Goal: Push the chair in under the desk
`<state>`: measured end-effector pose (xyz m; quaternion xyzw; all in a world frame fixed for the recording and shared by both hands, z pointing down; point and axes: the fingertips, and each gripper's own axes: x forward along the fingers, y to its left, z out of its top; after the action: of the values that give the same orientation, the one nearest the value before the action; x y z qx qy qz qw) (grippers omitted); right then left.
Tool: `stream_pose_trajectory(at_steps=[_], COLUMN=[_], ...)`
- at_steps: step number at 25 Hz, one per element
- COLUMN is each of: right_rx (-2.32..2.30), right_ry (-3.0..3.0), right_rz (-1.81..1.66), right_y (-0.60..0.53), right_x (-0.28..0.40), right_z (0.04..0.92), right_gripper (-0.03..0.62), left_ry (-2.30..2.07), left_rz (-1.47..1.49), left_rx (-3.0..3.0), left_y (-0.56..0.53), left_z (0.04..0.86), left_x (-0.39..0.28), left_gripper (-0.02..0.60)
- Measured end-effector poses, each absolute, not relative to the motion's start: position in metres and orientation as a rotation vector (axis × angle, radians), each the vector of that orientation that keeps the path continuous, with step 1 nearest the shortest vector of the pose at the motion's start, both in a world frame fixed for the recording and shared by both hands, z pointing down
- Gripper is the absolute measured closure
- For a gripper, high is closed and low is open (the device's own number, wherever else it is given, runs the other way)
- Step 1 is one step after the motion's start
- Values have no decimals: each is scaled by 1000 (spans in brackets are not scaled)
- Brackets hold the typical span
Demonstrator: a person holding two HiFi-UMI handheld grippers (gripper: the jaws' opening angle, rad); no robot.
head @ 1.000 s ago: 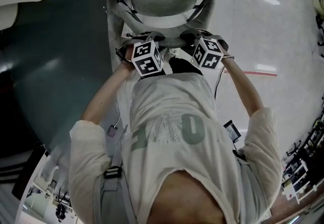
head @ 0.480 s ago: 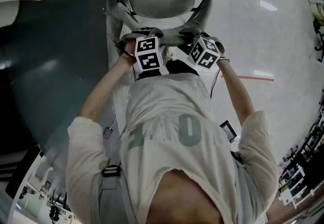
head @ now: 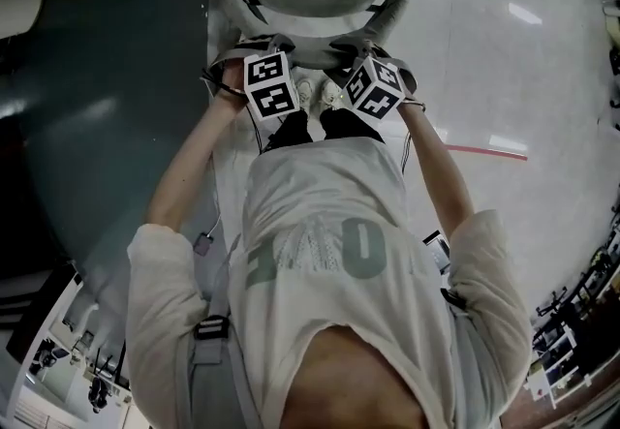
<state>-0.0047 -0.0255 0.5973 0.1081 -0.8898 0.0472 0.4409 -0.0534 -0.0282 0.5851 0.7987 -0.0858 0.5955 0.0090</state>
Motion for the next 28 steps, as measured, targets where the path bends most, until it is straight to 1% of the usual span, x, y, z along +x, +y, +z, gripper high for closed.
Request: stream_pose_trajectory(at_steps=[9,17,28], right_rx=[226,169,180], right_ry=[-2194,-2182,-2144], right_rz=[96,60,41], right_y=[-93,-149,-215], right_x=[-11,-10,-10], right_z=[602,601,607], right_gripper=[421,431,433], left_ry=[-445,-502,-448], left_rz=[1810,1772,1732], left_rx=[2461,2476,2505], left_y=[-100,-157,-223], left_z=[589,589,592], left_x=[-60,-58,-59], left_gripper=[439,439,437])
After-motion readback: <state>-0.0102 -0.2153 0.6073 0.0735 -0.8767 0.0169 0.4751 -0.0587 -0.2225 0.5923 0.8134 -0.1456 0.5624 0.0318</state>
